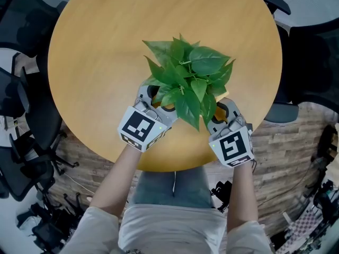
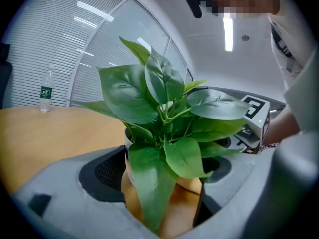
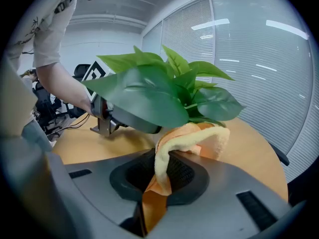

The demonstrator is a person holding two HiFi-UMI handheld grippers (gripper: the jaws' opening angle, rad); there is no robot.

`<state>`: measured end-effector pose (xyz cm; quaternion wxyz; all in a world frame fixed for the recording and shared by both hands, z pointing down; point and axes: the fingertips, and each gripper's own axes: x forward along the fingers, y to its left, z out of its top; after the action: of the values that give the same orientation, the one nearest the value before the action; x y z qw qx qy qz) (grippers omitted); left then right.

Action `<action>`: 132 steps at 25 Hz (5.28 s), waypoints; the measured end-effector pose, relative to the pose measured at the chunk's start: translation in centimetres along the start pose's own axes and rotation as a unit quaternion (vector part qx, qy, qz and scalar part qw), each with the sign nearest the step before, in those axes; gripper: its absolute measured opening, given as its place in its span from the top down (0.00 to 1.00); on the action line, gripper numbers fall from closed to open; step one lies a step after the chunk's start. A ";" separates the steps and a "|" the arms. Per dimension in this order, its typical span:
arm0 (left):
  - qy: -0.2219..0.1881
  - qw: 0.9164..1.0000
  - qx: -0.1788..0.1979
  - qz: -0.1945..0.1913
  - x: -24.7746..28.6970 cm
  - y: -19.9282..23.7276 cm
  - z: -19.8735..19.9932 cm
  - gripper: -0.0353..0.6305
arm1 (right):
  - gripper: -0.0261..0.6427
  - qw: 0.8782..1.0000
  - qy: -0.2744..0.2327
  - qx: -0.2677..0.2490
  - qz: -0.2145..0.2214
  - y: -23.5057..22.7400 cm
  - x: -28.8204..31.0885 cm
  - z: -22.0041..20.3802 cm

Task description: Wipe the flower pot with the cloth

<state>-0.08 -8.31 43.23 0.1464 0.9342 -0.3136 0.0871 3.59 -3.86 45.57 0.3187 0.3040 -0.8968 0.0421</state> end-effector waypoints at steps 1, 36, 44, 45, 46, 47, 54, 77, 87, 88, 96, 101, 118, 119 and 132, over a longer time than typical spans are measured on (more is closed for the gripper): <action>0.001 1.000 -0.002 0.008 0.1 0.0 0.0 0.31 | 0.88 1.000 0.002 -0.008 0.002 0.2 0.0 0.0; 0.069 0.991 0.080 -0.083 -3.9 2.1 -2.6 0.31 | 0.88 1.000 -0.011 0.006 0.007 0.5 -0.1 -0.1; 0.048 0.975 0.104 -0.191 -2.5 2.7 -0.5 0.31 | 0.88 1.000 -0.008 0.004 0.009 0.3 0.0 -0.2; 0.042 0.973 0.099 -0.203 -2.2 2.7 -0.1 0.31 | 0.88 1.000 -0.008 0.003 0.008 0.3 0.0 -0.2; 0.039 0.971 0.096 -0.215 -2.0 2.7 0.2 0.31 | 0.88 1.000 -0.009 0.003 0.008 0.3 0.0 -0.2; 0.038 0.969 0.096 -0.226 -1.7 2.6 0.4 0.31 | 0.88 1.000 -0.008 0.003 0.008 0.4 0.0 -0.2; 0.042 0.951 0.097 -0.290 -0.5 1.1 0.8 0.31 | 0.88 1.000 -0.008 0.005 0.010 0.2 0.1 -0.1; 0.019 0.968 0.079 -0.239 0.1 0.8 0.8 0.31 | 0.88 0.999 0.020 -0.029 -0.026 -2.4 0.4 -0.3; 0.003 0.981 0.061 -0.186 0.0 0.8 0.7 0.31 | 0.88 0.999 0.020 -0.034 -0.021 -1.4 0.4 -0.1; 0.004 0.981 0.061 -0.182 0.0 0.8 0.7 0.31 | 0.88 0.999 0.020 -0.034 -0.020 -1.3 0.4 -0.1; 0.003 0.987 0.054 -0.151 0.3 0.8 0.7 0.31 | 0.88 0.999 0.018 -0.033 -0.015 -0.7 0.3 0.0; 0.005 0.989 0.051 -0.137 0.4 0.7 0.7 0.31 | 0.88 0.999 0.014 -0.036 -0.013 -0.4 0.3 0.0; 0.012 1.000 0.015 -0.019 1.3 0.4 0.7 0.31 | 0.88 0.999 0.006 -0.036 -0.003 0.5 0.3 0.0; 0.012 1.000 0.013 -0.010 1.3 0.4 0.7 0.31 | 0.88 0.999 0.006 -0.036 -0.002 0.6 0.3 0.1; -0.009 0.999 -0.010 0.045 1.0 0.8 0.8 0.31 | 0.88 1.000 0.002 -0.027 0.001 0.4 0.7 0.3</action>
<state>0.31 -9.75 42.91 0.1491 0.9182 -0.3577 0.0824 2.74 -4.02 45.79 0.3284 0.2947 -0.8972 0.0188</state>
